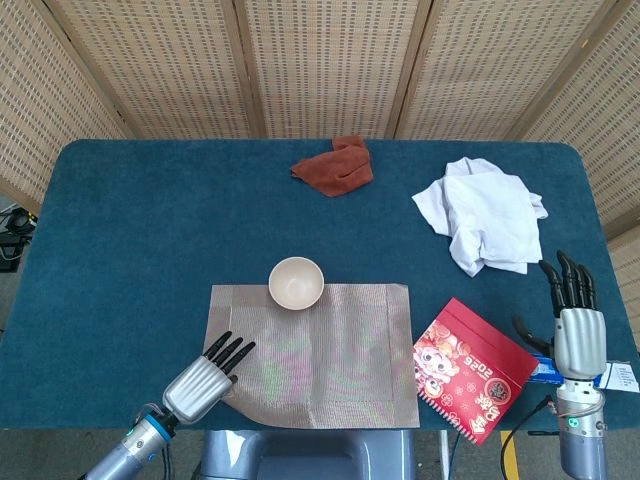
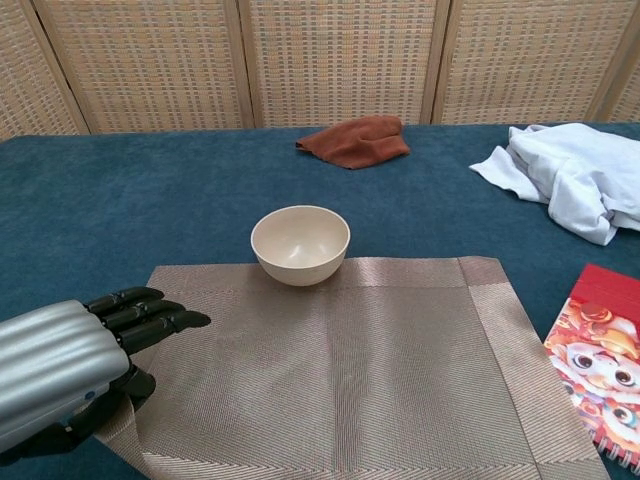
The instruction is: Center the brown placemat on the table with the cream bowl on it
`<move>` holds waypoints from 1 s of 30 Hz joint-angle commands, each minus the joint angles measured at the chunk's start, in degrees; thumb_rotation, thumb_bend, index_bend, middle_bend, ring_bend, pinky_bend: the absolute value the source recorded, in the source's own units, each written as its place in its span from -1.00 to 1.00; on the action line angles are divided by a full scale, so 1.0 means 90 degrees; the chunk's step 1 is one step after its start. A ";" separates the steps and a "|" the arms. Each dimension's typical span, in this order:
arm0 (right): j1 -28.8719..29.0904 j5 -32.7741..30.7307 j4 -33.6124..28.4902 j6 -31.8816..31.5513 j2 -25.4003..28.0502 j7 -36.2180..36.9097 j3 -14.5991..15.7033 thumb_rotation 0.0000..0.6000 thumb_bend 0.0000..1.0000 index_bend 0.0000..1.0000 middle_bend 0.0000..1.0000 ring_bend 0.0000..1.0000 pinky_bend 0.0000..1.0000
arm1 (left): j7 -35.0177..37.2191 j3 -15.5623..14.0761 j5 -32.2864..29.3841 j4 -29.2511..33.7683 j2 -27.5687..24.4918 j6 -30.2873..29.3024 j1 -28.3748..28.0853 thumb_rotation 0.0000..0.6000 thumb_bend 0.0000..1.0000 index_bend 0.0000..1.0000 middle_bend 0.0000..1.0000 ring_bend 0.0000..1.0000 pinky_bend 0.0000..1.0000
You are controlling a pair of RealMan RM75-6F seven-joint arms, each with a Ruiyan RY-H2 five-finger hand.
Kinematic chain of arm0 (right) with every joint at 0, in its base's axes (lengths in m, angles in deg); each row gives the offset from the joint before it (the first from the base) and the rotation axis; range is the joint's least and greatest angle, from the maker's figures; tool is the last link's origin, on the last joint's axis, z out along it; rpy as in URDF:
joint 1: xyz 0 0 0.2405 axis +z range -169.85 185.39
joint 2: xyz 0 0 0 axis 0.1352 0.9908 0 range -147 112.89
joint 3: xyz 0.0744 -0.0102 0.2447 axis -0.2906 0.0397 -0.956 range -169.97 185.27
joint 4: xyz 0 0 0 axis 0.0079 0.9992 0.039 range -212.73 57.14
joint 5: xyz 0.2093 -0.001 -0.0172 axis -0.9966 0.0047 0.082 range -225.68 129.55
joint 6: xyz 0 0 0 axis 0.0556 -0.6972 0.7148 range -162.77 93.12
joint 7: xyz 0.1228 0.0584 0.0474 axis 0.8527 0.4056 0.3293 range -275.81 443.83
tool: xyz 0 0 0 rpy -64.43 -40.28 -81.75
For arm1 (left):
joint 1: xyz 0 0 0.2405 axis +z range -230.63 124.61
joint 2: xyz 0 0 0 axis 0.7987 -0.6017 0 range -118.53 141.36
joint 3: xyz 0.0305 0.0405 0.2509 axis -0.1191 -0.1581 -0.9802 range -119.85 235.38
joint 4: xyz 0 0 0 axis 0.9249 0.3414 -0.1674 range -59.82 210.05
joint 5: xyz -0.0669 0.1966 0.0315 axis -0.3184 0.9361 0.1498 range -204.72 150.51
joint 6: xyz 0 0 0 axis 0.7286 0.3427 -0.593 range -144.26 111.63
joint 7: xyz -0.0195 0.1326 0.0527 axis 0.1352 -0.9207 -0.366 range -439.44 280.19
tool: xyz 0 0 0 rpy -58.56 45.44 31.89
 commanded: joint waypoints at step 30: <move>-0.0001 0.0399 -0.0158 -0.0089 -0.0074 -0.0389 0.0247 1.00 -0.24 -0.70 -1.00 -1.00 -1.00 | 0.2024 0.0116 0.0903 0.0277 -0.0754 -0.1780 0.0963 1.00 -0.45 -1.00 -1.00 -1.00 -1.00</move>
